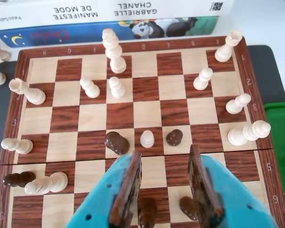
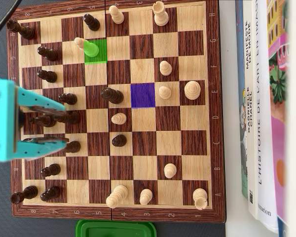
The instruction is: Play chess
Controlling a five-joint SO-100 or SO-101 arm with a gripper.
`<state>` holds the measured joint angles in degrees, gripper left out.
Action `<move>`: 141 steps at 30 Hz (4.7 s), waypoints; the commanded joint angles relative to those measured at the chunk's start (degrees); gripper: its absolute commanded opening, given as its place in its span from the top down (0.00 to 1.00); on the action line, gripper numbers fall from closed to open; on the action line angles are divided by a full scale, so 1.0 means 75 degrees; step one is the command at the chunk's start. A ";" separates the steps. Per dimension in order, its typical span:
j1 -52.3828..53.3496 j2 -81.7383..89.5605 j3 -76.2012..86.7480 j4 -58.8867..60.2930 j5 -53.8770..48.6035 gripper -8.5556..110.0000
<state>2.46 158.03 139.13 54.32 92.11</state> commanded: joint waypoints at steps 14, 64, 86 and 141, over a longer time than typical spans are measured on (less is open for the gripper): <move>0.0000 0.2004 0.2309 -0.2906 -0.0023 0.80; -0.0023 0.4477 0.5262 -1.0195 0.0305 0.80; -0.0082 0.4488 0.5590 -1.4789 0.0281 0.80; -0.0035 0.4488 0.5590 -2.1023 0.0246 0.80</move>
<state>2.37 192.30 179.91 -103.18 94.04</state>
